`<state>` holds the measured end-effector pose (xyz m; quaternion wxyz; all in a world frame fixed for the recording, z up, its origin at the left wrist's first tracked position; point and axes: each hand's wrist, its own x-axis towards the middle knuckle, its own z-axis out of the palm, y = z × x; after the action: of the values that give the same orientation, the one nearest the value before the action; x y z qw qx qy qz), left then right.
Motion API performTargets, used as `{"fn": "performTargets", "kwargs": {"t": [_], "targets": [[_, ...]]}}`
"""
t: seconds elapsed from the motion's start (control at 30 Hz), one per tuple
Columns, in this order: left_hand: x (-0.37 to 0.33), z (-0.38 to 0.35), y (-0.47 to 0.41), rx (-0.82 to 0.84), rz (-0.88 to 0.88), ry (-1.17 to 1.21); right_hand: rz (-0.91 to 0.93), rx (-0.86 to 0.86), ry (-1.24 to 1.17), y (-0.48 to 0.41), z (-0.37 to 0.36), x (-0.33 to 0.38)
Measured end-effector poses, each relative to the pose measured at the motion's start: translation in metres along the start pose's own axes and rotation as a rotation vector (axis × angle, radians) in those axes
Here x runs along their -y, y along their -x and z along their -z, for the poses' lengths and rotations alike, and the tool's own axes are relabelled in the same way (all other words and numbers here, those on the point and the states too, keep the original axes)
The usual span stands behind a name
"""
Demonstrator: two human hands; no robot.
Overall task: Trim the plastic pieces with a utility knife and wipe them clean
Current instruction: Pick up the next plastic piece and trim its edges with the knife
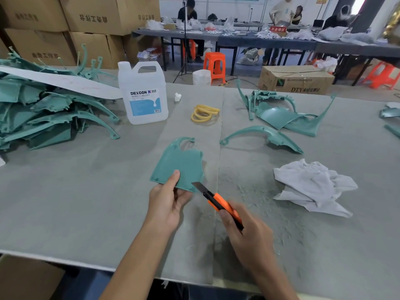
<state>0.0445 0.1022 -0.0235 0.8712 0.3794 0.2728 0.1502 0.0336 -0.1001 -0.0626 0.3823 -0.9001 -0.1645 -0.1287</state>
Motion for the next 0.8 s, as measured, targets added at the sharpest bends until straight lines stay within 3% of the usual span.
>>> {"fn": "performTargets", "kwargs": {"t": [0.33, 0.5, 0.8], "targets": [[-0.009, -0.006, 0.006, -0.018, 0.052, 0.055, -0.027, -0.011, -0.077, 0.002, -0.003, -0.006], [-0.01, -0.007, 0.019, 0.075, 0.108, 0.0, -0.184, -0.115, -0.232, -0.012, -0.002, -0.014], [-0.014, -0.018, 0.022, -0.024, 0.039, 0.08, -0.031, -0.069, -0.185, 0.003, 0.0, -0.005]]}}
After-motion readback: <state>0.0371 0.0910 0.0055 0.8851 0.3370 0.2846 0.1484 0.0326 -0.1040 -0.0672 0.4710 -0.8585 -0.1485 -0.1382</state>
